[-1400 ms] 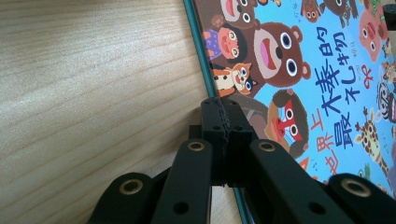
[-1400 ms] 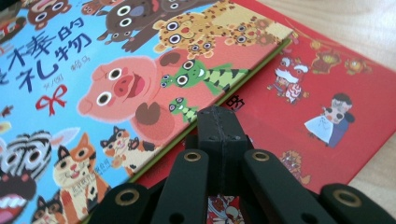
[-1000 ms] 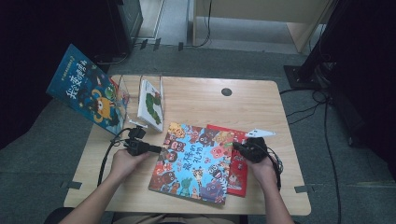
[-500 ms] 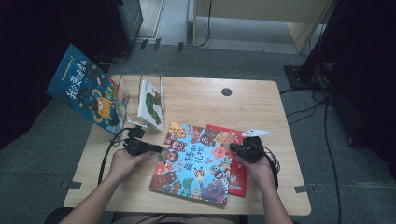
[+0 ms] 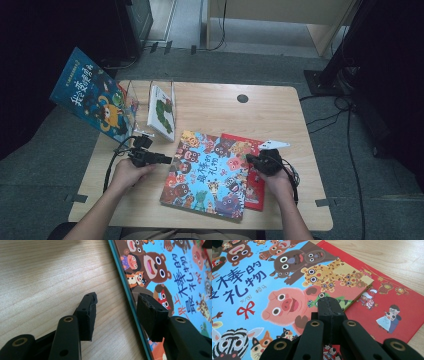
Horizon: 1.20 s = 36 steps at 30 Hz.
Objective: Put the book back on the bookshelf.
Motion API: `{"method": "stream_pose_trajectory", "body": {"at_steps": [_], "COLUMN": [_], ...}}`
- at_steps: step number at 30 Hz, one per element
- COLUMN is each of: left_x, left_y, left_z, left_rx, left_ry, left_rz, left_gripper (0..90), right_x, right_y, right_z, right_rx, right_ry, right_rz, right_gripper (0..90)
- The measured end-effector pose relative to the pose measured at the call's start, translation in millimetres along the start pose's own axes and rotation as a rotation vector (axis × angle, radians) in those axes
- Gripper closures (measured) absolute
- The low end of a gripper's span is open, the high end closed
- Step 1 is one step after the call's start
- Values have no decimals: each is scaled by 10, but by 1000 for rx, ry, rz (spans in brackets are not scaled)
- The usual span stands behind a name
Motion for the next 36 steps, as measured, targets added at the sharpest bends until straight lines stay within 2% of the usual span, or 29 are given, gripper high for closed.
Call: {"method": "stream_pose_trajectory", "body": {"at_steps": [5,9,13,15,18,19,23,27,31,34,36], "left_x": [8,25,10,5,3,3,-22,-31,-49,-56,-71], "left_y": [5,22,45,46,41,40,22,31,46,66,82], "left_z": [3,12,53,56,57,62,74,151,213,210,219], "left_rx": [-1,-2,-27,-31,-14,-8,5,51,66,52,58], "left_ry": [14,63,74,61,48,48,1,-23,-32,-29,-36], "left_rz": [12,29,14,8,11,4,-43,-57,-72,-86,-87], "left_gripper": [536,583,551,533,499,473,376,356,335,322,320], "right_x": [2,3,3,3,6,6,8,8,9,11,12], "right_y": [0,0,0,1,-1,-1,-2,0,0,-1,-1], "right_z": [-4,-3,-2,-2,-2,-1,3,1,2,0,-2], "right_rx": [1,2,1,1,-2,-2,-4,-6,-7,-7,-7], "right_ry": [-3,-9,-13,-13,-10,-10,-7,-7,-5,-5,-8], "right_rz": [3,4,6,8,7,8,9,14,18,18,19], "right_gripper": [900,900,900,900,900,900,900,900,900,900,900]}}
Point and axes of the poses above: each handheld gripper's, and its own axes: y roughly forward along the jaws, x roughly out of its underside, z roughly to its right, the point moved 9 cm from there along y, roughly forward along the jaws, and after that the axes turned 3 degrees about x, right-handed, at the moved point
